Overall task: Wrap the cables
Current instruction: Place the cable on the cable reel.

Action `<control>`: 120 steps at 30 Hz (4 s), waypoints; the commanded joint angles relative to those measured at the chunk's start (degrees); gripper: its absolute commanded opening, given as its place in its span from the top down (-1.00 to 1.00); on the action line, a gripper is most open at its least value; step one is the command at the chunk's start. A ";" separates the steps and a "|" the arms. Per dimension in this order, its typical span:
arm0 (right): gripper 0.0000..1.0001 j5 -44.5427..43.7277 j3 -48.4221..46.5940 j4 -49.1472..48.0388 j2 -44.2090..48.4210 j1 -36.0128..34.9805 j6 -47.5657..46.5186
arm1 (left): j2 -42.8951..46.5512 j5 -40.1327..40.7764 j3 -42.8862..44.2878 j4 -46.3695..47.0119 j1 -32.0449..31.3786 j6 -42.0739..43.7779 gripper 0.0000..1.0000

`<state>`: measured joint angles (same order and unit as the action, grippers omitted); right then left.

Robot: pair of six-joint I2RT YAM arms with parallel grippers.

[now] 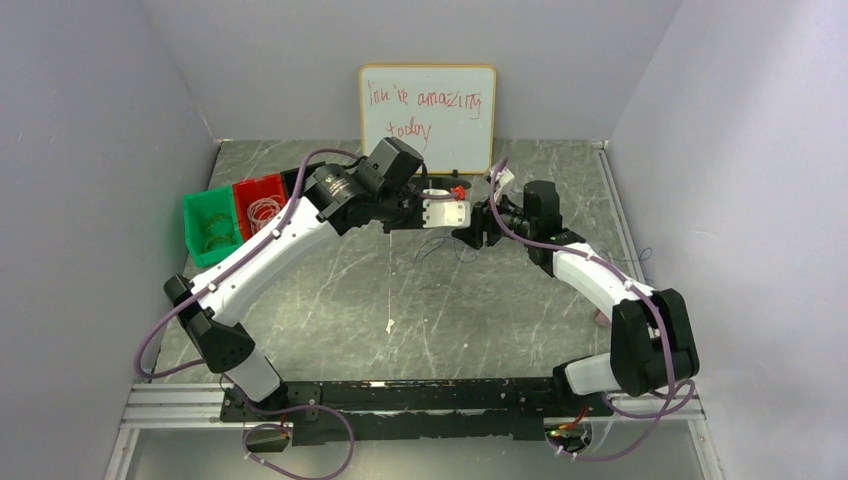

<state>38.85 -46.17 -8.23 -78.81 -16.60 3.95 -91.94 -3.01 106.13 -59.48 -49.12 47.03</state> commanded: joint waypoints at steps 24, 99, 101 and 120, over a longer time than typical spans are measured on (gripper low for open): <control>0.09 -2.12 -1.73 -10.42 -4.69 -2.51 7.42 | 0.71 -2.30 2.21 4.64 -0.04 -2.09 0.95; 1.00 7.69 -23.97 34.54 0.69 5.86 -12.59 | 3.27 11.29 -5.58 7.86 -2.75 15.11 0.95; 1.00 4.45 -21.15 31.24 3.03 5.59 -12.97 | 3.49 11.27 -6.13 8.89 -2.90 14.10 0.95; 1.00 -10.62 -11.92 17.75 7.68 -1.91 -15.59 | 0.90 4.46 -0.66 6.24 -3.26 5.39 0.95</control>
<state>32.71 -58.57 14.55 -73.36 -17.23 -10.92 -91.37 3.60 101.80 -55.29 -52.01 54.06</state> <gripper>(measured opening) 0.014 0.048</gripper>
